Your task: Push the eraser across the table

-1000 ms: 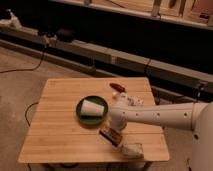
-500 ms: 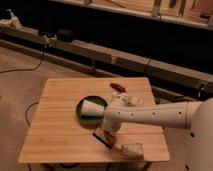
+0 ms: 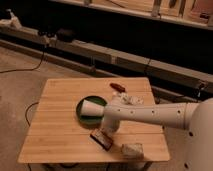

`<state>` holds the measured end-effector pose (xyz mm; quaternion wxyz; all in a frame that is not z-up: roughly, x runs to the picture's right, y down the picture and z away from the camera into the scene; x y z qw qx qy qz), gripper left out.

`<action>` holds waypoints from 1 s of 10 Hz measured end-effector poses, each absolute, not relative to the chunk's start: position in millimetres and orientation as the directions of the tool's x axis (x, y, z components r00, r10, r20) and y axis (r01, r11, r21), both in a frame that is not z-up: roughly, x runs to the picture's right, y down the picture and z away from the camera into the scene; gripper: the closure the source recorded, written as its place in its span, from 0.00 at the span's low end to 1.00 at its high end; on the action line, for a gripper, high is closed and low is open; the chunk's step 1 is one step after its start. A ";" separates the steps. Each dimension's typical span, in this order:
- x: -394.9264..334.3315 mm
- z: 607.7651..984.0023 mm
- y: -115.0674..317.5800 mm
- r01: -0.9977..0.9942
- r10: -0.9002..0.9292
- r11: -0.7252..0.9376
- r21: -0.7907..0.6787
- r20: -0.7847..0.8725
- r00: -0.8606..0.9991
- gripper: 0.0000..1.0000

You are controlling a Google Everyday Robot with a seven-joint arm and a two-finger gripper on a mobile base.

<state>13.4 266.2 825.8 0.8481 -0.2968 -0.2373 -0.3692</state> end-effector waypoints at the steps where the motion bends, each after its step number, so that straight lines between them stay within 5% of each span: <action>1: 9.9 822.6 267.4 0.775 -0.486 0.546 -0.319 0.632 0.603 1.00; 10: -21.3 799.5 290.6 0.823 -0.458 0.503 -0.263 0.727 0.512 1.00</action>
